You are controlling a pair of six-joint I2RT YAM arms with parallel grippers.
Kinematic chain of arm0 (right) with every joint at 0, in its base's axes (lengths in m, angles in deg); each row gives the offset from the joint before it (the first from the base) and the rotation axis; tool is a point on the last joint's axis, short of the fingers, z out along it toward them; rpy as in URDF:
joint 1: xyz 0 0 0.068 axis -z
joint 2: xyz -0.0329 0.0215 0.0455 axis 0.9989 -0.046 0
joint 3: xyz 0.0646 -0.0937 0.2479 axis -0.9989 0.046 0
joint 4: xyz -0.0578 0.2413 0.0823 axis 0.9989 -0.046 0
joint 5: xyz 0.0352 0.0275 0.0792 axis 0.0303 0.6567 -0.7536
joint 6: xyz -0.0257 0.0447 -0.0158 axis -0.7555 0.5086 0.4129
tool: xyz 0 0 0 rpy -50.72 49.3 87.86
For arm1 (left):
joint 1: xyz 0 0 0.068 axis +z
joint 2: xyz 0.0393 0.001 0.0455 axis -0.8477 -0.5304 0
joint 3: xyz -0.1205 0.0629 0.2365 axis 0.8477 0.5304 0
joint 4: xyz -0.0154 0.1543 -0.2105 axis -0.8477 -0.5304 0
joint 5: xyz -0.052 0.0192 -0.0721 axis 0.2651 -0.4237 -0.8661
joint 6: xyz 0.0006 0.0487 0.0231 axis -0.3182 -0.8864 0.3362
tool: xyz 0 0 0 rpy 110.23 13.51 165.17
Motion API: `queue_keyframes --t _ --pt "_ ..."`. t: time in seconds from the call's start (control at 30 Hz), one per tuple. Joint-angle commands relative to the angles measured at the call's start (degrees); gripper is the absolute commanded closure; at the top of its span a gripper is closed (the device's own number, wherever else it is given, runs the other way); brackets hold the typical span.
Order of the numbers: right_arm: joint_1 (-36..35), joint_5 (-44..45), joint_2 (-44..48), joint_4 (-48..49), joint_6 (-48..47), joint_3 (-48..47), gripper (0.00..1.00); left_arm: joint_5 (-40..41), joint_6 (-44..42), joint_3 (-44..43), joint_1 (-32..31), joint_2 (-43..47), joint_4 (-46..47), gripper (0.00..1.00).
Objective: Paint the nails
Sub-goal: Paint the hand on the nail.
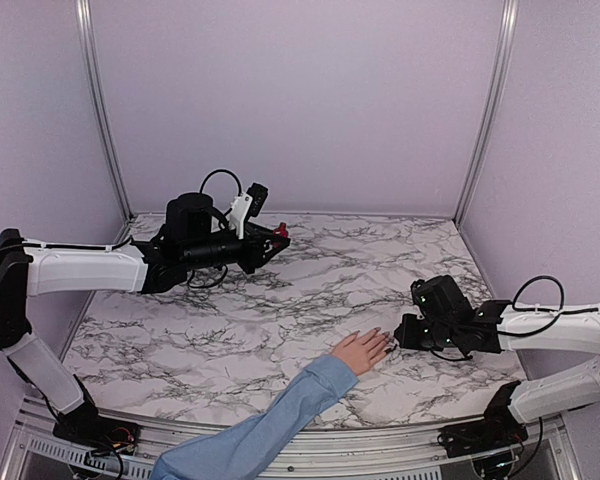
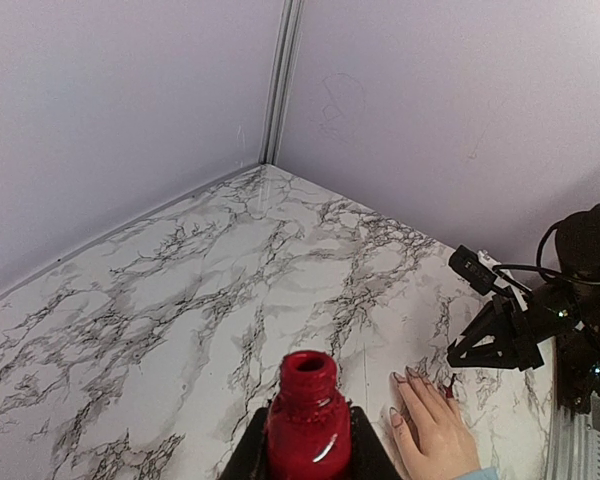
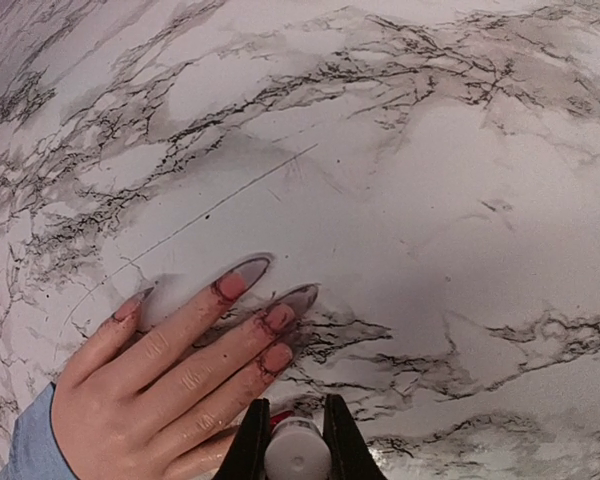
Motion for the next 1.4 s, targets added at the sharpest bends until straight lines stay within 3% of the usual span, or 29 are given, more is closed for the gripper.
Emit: queue_keyframes --t 0.0,0.67,0.97,1.37 --pt "-0.58 1.96 0.34 -0.8 1.37 -2.05 1.0 0.42 -0.51 0.21 -0.13 0.76 0.47 1.0" --pt "-0.58 3.6 1.79 0.24 1.17 -2.11 1.0 0.39 -0.95 -0.06 -0.05 0.23 0.44 1.0" --pt "-0.64 0.86 6.02 2.63 -1.4 -1.15 1.0 0.23 -1.22 -0.06 0.06 0.28 0.48 1.0" --pt "-0.8 -2.93 3.93 3.67 -3.53 -1.29 1.0 0.34 -0.99 -0.3 0.06 0.22 0.47 1.0"
